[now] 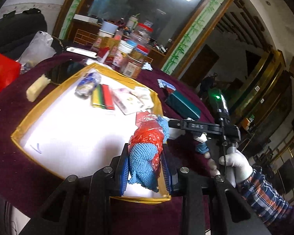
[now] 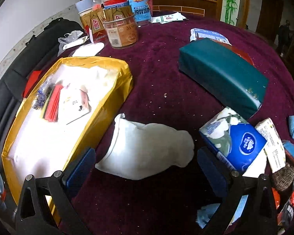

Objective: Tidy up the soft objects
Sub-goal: 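Release the blue towel into the tray with left tool while right grasps Vinda box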

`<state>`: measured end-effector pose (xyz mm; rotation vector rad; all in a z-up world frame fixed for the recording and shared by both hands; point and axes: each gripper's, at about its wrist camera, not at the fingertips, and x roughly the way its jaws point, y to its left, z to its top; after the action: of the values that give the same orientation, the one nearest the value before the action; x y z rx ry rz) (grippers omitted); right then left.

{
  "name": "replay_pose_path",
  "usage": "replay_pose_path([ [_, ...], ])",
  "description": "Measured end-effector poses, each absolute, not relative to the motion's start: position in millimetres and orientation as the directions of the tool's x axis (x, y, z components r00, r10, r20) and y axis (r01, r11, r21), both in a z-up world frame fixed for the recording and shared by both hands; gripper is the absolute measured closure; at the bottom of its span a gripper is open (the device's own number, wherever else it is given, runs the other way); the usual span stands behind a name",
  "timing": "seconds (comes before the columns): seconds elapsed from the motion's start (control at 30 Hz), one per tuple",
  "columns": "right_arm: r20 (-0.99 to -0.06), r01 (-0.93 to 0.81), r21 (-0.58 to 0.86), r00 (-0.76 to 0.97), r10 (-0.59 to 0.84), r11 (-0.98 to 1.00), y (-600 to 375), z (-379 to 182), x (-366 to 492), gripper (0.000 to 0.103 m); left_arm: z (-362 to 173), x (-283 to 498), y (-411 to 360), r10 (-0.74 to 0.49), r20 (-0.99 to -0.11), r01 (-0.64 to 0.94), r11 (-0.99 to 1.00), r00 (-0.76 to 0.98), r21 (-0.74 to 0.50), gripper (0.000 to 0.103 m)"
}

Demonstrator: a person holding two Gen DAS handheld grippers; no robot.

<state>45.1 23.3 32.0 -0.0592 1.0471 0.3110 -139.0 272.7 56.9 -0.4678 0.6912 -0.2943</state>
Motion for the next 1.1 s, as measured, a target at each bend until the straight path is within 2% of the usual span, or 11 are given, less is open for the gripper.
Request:
replay_pose_path([
  [0.17,-0.816,-0.289,0.136,0.51,0.272,0.948,3,57,36,0.0,52,-139,283,-0.401,-0.541,0.083,0.852,0.739,-0.518,0.072],
  [0.3,-0.8,-0.226,0.096,0.562,0.211,0.969,-45,82,47,0.0,48,-136,282,-0.415,-0.538,0.091,0.845,0.733,-0.528,0.072],
  [0.47,-0.863,-0.297,0.065,0.463,0.203,0.953,-70,72,64,0.0,46,-131,273,-0.433,-0.545,0.108,0.843,0.718,-0.527,0.072],
  [0.57,-0.887,-0.375,-0.063,0.447,0.121,0.925,-53,55,64,0.001,47,-129,272,-0.43,-0.552,0.107,0.847,0.715,-0.521,0.072],
  [0.6,-0.887,-0.393,-0.113,0.454,0.086,0.913,-47,50,63,0.008,48,-129,272,-0.427,-0.554,0.105,0.849,0.715,-0.518,0.072],
  [0.63,-0.884,-0.419,-0.19,0.466,0.031,0.888,-38,42,64,0.023,48,-129,272,-0.423,-0.555,0.103,0.851,0.716,-0.516,0.072],
  [0.67,-0.883,-0.432,-0.22,0.468,0.009,0.875,-35,37,64,0.032,49,-130,273,-0.419,-0.556,0.101,0.853,0.717,-0.513,0.072],
  [0.7,-0.886,-0.447,-0.244,0.464,-0.01,0.86,-31,31,65,0.048,50,-130,273,-0.415,-0.557,0.097,0.854,0.72,-0.511,0.072],
  [0.8,-0.9,-0.445,-0.244,0.435,-0.03,0.862,-29,21,68,0.049,52,-129,277,-0.4,-0.562,0.084,0.86,0.724,-0.503,0.072],
  [0.93,-0.883,-0.397,-0.216,0.47,-0.004,0.892,-43,39,61,0.049,53,-120,282,-0.379,-0.591,0.063,0.873,0.712,-0.485,0.072],
  [1.1,-0.846,-0.362,-0.148,0.528,0.072,0.92,-46,76,42,0.048,51,-80,282,-0.303,-0.697,0.019,0.923,0.649,-0.383,0.072],
])
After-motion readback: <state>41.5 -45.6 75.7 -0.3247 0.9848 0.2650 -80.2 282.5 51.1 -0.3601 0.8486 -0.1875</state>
